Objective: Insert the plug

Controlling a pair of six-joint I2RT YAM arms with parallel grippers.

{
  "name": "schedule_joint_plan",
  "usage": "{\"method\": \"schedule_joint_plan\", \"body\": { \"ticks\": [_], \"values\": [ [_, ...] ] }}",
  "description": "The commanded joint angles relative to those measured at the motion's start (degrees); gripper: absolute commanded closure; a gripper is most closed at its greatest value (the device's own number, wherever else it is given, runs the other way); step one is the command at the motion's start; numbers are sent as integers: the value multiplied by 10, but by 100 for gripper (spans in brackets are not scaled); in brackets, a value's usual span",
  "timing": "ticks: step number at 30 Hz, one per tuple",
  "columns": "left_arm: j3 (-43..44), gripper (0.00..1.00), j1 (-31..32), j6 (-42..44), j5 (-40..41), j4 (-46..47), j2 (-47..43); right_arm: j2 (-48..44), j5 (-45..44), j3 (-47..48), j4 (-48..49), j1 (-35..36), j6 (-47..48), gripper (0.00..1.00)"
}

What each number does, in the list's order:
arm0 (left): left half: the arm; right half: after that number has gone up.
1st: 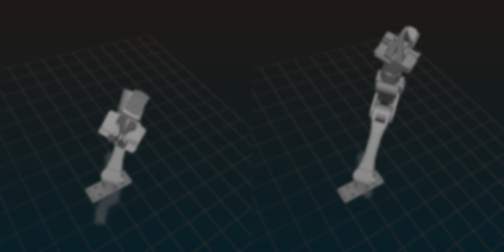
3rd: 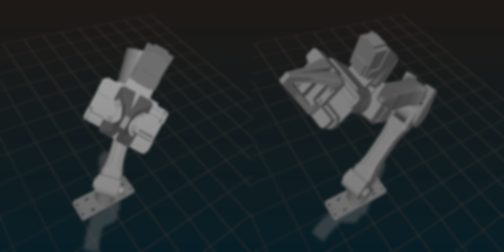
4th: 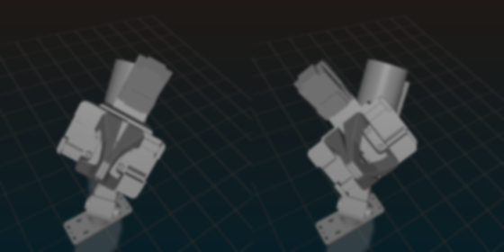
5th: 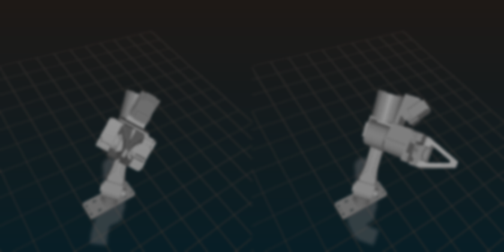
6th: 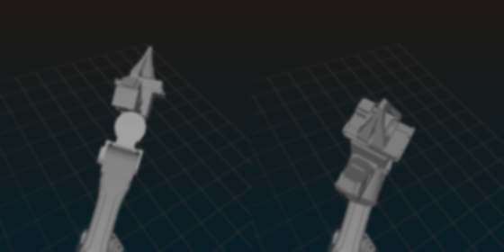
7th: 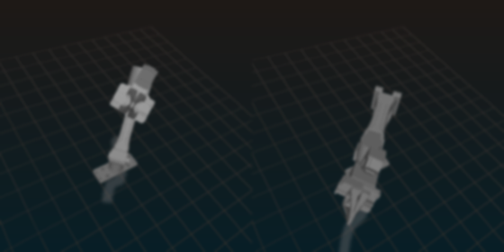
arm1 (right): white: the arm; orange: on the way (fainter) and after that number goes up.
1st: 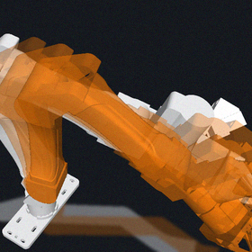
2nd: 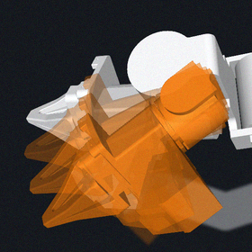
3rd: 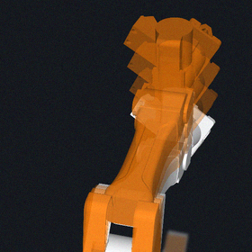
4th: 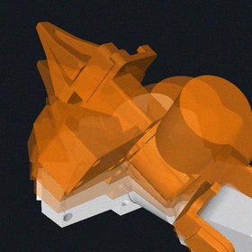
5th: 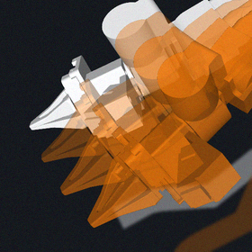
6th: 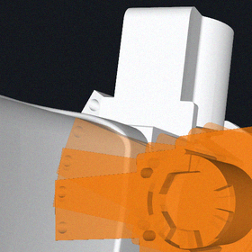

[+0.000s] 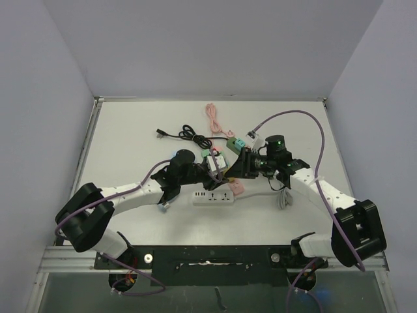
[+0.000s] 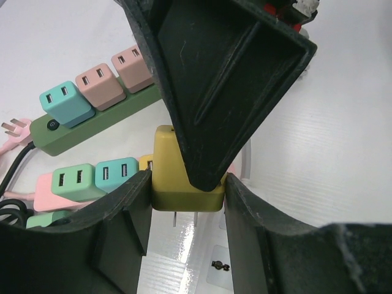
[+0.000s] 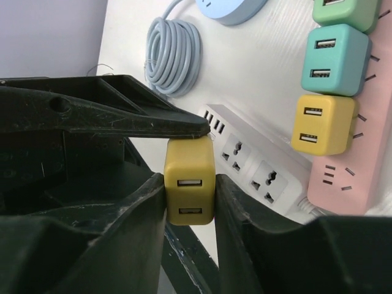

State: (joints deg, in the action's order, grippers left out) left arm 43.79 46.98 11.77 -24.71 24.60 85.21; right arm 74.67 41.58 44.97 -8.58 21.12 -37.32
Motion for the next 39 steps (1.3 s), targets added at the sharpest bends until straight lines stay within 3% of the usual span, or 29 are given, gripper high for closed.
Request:
{"method": "schedule_joint_plan", "body": {
  "ticks": [1, 3, 5, 7, 11, 15, 24, 32, 39],
  "values": [
    [22, 67, 11, 4, -41, 34, -1, 11, -18, 40, 22, 17, 0, 70],
    [21, 63, 13, -2, -36, 35, -1, 11, -29, 48, 15, 26, 8, 77],
    [19, 57, 14, -21, -2, 42, -5, 9, -33, 56, 4, 28, 20, 92],
    [15, 49, 14, -39, 31, 46, -13, 6, -43, 66, -14, 28, 50, 100],
    [-1, 30, 14, -85, 101, 42, -45, -4, -126, 114, -103, 19, 171, 100],
    [-22, 28, 12, -179, 181, 24, -89, -26, -204, 141, -139, -27, 268, 100],
    [-55, 28, 5, -353, 303, -160, -246, -85, -196, 147, -150, -173, 398, 100],
    [-38, 28, -5, -393, 385, -360, -406, -84, -195, 146, -173, -237, 455, 100],
    [-85, 28, -6, -379, 397, -367, -520, -66, -97, 145, -209, -245, 570, 100]
  ]
}}
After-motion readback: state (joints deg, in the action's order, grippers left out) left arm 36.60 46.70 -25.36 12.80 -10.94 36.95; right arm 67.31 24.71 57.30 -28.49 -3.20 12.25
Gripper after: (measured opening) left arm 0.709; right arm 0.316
